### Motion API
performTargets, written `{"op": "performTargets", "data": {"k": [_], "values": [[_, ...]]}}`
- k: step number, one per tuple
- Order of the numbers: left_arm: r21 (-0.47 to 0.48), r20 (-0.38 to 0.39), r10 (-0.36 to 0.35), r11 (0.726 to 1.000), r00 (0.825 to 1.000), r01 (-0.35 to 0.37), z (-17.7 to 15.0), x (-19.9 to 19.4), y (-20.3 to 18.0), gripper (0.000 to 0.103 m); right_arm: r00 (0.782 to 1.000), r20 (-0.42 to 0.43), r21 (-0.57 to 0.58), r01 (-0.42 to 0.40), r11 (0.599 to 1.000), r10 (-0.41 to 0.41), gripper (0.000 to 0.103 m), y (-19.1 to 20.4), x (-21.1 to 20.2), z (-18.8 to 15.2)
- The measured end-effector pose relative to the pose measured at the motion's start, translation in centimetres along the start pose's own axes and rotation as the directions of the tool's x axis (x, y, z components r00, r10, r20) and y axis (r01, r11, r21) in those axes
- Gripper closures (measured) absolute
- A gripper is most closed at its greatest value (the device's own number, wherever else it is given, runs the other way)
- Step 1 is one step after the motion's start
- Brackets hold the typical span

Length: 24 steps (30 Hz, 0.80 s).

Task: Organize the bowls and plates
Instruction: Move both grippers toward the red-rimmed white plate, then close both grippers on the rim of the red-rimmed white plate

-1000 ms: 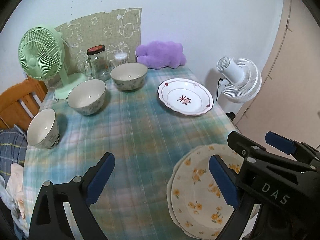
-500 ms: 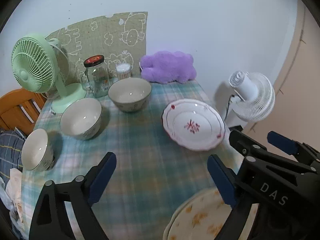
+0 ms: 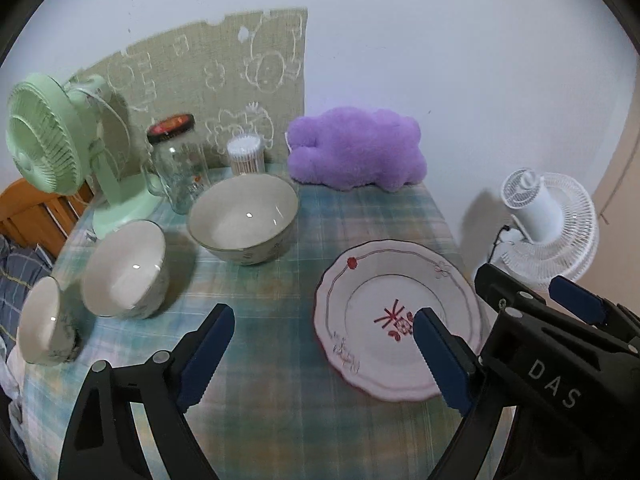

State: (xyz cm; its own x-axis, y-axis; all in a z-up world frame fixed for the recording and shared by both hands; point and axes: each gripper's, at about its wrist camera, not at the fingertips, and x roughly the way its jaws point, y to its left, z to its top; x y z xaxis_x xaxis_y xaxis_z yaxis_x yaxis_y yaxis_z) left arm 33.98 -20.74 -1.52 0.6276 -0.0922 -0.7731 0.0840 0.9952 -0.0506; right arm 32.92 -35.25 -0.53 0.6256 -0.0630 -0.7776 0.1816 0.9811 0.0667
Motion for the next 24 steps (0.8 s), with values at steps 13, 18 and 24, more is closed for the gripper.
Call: {"op": "performTargets", "data": {"k": [13,18,24], "values": [[0.008,-0.138,0.034,0.999,0.990,-0.033,-1.0,9.4,-1.2,0.012,0.992,-0.127,0.021,0.009,1.000,-0.006,0.022,-2.3,9.5,-1.0],[-0.002,-0.188,0.013,1.000,0.982,-0.013,-1.5,11.1,-1.6,0.020,0.988,-0.152,0.004,0.018,1.000,-0.017,0.023,-2.4,11.5,-1.6],[0.005,-0.212,-0.007,1.000,0.977,0.008,-1.5,11.9,-2.1,0.033,0.982,-0.186,-0.007,-0.028,1.000,0.026,0.037,-1.9,12.6,-1.4]]}}
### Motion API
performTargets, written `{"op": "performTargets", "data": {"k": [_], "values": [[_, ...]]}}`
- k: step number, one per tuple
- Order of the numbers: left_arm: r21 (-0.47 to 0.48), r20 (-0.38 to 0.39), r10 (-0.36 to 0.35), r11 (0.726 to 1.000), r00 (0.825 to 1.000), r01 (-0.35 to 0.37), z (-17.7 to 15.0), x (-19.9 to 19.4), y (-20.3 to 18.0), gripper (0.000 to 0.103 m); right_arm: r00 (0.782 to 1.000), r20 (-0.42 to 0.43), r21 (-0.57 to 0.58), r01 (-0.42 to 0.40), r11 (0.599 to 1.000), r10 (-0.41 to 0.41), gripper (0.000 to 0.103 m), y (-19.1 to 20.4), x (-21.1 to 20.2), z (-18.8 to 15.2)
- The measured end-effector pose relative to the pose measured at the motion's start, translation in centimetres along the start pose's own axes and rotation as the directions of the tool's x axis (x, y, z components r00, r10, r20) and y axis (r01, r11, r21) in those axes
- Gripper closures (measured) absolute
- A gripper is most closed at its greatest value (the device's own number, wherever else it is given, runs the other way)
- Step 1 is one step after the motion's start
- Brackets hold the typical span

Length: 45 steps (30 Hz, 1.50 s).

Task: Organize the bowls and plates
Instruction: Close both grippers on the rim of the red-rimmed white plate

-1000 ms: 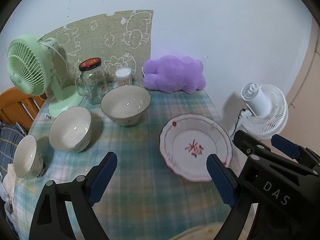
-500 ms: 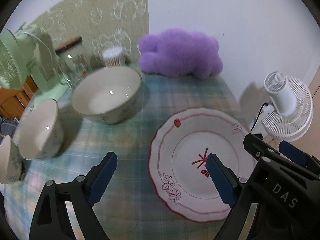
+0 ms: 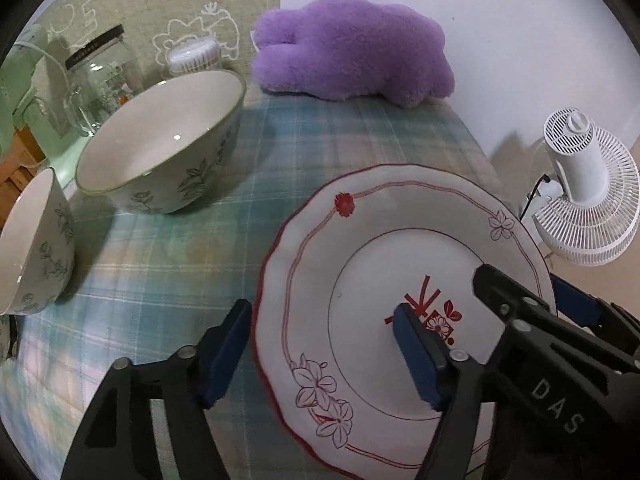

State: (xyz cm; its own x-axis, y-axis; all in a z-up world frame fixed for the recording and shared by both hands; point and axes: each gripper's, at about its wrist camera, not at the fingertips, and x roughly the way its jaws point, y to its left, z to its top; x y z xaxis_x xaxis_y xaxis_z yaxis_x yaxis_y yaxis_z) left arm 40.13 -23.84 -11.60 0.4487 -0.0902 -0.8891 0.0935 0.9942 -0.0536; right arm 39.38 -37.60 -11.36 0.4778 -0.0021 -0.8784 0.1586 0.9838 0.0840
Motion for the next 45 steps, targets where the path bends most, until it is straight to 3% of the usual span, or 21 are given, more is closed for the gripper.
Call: {"op": "performTargets", "data": {"k": [3,14,24,32,36,45], "values": [[0.002,0.012,0.009,1.000,1.000,-0.009,0.1,-0.1,-0.2,0.040,1.000,-0.004,0.000,0.010,1.000,-0.010,0.037,0.3,0.1,0.1],[0.060,-0.021,0.049,0.997,0.999,-0.047,-0.4,-1.0,1.4,0.041,0.998,-0.051,0.013,-0.038,0.999,0.039,0.038,1.8,-0.6,-1.2],[-0.006,-0.069,0.055,0.998,0.996,-0.055,-3.6,-3.0,5.1,0.041,0.988,-0.115,-0.019,-0.103,0.995,0.100,0.038,4.4,-2.1,-4.0],[-0.003,-0.046,0.094,0.996,0.994,-0.094,-3.4,-2.5,5.0,0.042,0.991,-0.101,-0.061,-0.093,0.994,0.087,0.043,4.9,-1.5,-3.5],[-0.011,-0.028,0.085,0.996,0.996,-0.085,-3.1,-2.0,5.1,0.039,0.989,-0.116,-0.044,-0.097,0.994,0.091,0.048,4.6,-0.4,-2.9],[-0.036,-0.030,0.074,0.997,0.997,-0.075,-2.7,-2.0,5.3,0.038,0.992,-0.114,-0.049,-0.053,0.997,0.047,0.047,5.2,-0.1,-2.4]]}}
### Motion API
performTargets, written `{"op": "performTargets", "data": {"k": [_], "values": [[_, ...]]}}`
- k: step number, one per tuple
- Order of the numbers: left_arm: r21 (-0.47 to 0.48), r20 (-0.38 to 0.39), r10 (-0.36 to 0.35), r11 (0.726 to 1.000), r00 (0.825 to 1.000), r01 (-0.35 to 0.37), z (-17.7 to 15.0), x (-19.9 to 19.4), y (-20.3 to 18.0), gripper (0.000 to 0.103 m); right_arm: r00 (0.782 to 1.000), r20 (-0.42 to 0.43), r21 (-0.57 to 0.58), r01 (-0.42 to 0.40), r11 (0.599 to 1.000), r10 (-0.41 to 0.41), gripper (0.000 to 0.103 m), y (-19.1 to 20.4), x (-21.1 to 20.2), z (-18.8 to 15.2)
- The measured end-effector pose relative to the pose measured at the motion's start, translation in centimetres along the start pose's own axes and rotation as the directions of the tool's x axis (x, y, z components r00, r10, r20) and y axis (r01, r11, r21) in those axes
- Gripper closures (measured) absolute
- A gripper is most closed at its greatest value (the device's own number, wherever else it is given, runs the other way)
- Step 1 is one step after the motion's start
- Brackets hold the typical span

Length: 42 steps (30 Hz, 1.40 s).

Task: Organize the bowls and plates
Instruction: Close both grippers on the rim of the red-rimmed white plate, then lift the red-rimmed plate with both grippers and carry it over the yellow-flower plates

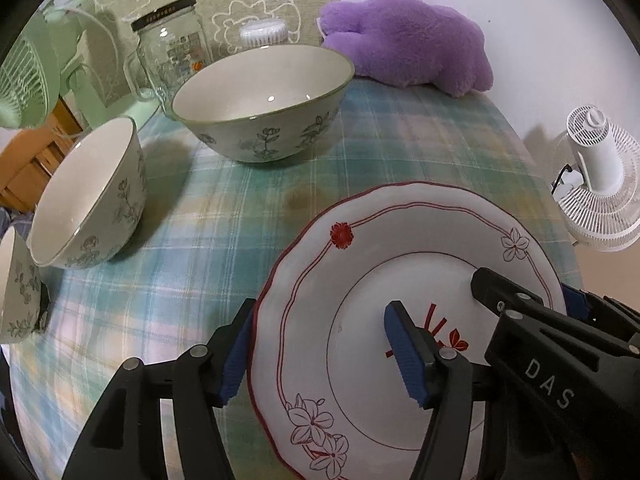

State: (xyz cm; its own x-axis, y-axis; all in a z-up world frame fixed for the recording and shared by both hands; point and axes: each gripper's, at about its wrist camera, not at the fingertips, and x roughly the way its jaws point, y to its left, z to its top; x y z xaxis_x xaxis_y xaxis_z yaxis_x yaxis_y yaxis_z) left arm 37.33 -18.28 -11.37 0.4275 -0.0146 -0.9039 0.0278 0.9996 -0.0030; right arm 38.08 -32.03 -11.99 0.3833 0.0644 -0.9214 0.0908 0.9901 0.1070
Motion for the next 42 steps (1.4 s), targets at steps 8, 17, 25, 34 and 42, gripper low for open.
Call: {"op": "performTargets", "data": {"k": [8,17,25,34,42], "values": [[-0.011,0.029,0.004,1.000,1.000,-0.003,0.0,-2.4,0.1,0.039,1.000,0.022,-0.001,0.006,1.000,-0.006,0.047,0.3,-1.9,0.0],[-0.003,0.072,-0.005,1.000,0.997,0.005,-0.3,-6.8,1.0,0.039,0.998,0.067,0.011,0.008,1.000,-0.009,0.047,0.9,-6.3,-0.9],[0.012,0.103,-0.038,0.999,0.994,0.037,-2.6,-10.9,3.1,0.039,0.994,0.107,0.026,0.035,0.999,-0.038,0.047,2.9,-10.8,-3.4],[0.060,0.099,-0.086,0.995,0.991,0.080,-7.3,-14.6,5.3,0.039,0.988,0.118,0.073,0.090,0.993,-0.099,0.047,5.2,-15.1,-9.0],[0.127,0.079,-0.156,0.981,0.985,0.145,-12.0,-16.2,5.6,0.039,0.977,0.127,0.135,0.153,0.979,-0.170,0.047,5.7,-17.7,-15.0]]}}
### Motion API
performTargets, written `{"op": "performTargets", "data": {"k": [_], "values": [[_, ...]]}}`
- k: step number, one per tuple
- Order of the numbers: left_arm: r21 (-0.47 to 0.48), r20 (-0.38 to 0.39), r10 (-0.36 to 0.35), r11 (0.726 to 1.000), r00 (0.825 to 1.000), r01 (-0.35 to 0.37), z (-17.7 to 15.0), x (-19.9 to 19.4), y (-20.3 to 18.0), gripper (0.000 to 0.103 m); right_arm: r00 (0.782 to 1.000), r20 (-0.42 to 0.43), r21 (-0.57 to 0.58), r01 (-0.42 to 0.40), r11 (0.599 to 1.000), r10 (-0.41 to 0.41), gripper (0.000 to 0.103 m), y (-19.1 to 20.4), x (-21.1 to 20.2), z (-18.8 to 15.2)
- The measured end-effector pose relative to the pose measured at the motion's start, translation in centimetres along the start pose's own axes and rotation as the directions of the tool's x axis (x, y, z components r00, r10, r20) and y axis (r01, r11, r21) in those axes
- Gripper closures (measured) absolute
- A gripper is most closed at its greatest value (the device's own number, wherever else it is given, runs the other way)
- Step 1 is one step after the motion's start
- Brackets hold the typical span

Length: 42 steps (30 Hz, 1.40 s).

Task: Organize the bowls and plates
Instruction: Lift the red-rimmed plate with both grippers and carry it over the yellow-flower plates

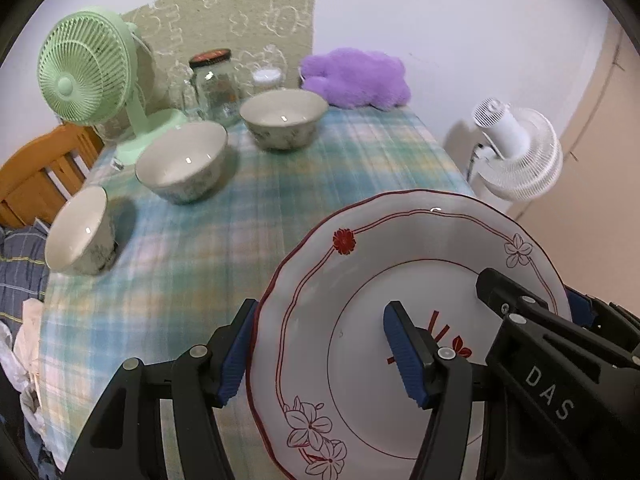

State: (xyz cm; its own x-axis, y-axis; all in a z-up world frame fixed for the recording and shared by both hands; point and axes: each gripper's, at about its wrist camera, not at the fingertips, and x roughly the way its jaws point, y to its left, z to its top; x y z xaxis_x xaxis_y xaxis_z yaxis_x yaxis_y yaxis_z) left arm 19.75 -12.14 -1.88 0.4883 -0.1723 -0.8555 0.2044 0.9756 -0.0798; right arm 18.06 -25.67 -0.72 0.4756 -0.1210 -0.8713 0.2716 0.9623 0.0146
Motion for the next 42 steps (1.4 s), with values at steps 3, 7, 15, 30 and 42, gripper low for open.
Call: {"op": "performTargets", "data": {"k": [3,7,15,30,42], "values": [[0.015,-0.013,-0.021,1.000,1.000,0.021,-1.5,-0.2,-0.5,0.039,1.000,-0.005,0.027,0.021,0.999,-0.021,0.047,-0.6,-0.5,-1.8],[0.037,-0.035,-0.045,0.998,0.998,0.047,-3.2,-0.2,-1.4,0.039,0.999,-0.014,0.052,0.052,0.997,-0.051,0.047,-1.6,-1.1,-3.9],[0.047,-0.087,-0.058,0.997,0.995,0.063,-5.1,0.8,-5.0,0.039,0.995,-0.068,0.076,0.072,0.995,-0.067,0.047,-4.9,-0.6,-6.0],[-0.004,-0.151,-0.011,1.000,0.989,0.010,-5.9,4.8,-10.3,0.039,0.987,-0.153,0.041,0.047,0.998,-0.040,0.047,-11.1,3.8,-5.7],[-0.041,-0.106,0.085,0.995,0.991,-0.090,-6.4,4.7,-11.0,0.037,0.990,-0.141,-0.053,-0.011,0.999,0.003,0.047,-11.1,4.6,-5.2]]}}
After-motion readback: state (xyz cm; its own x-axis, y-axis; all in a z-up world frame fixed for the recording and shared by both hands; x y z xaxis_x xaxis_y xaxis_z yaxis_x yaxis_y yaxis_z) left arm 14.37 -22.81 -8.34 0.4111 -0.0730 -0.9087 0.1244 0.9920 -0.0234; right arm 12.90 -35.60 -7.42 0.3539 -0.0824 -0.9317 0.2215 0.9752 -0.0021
